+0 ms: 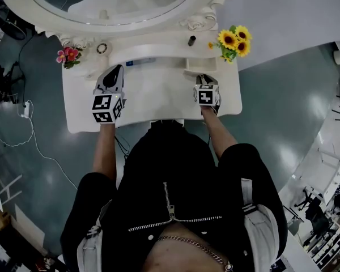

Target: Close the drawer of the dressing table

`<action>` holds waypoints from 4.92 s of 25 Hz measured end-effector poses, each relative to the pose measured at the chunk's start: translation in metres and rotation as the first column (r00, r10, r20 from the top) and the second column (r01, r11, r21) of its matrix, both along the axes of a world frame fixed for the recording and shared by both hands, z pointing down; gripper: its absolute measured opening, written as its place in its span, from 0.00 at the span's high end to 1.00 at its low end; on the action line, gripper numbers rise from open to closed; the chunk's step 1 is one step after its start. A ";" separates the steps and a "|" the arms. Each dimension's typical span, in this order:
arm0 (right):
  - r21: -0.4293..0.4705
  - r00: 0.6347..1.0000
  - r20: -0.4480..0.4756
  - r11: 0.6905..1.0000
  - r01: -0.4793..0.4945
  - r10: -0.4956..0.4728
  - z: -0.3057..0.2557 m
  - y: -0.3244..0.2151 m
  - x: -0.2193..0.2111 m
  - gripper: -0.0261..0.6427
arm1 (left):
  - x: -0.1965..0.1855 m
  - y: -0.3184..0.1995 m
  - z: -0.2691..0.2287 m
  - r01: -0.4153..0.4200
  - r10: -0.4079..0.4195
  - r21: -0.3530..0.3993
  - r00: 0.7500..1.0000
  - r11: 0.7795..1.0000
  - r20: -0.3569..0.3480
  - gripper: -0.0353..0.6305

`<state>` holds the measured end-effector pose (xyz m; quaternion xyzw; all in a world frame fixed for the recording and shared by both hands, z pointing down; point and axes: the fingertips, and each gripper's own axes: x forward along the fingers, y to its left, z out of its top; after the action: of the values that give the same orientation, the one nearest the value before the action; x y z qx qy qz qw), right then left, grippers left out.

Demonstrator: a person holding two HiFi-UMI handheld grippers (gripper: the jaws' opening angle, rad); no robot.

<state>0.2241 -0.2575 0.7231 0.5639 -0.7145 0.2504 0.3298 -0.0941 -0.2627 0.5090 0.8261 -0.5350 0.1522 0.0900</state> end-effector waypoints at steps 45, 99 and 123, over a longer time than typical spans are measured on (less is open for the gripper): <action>0.038 0.996 -0.040 0.996 0.084 -0.083 -0.004 -0.041 0.002 0.81 | -0.009 -0.012 0.004 0.029 -0.029 -0.015 1.000 0.999 0.003 0.91; 0.220 0.993 0.091 0.974 0.055 -0.076 -0.065 -0.054 -0.016 0.89 | -0.017 -0.015 0.001 0.052 -0.052 0.010 0.999 0.999 -0.013 0.91; 0.613 0.931 0.150 0.770 0.176 -0.332 -0.282 -0.051 -0.119 0.96 | -0.033 -0.004 -0.061 0.039 -0.035 0.150 0.999 0.988 -0.027 0.91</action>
<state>0.1053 -0.3081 0.4407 0.4992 -0.8623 0.0375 0.0764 -0.1275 -0.2662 0.4483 0.8223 -0.5590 0.0999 0.0367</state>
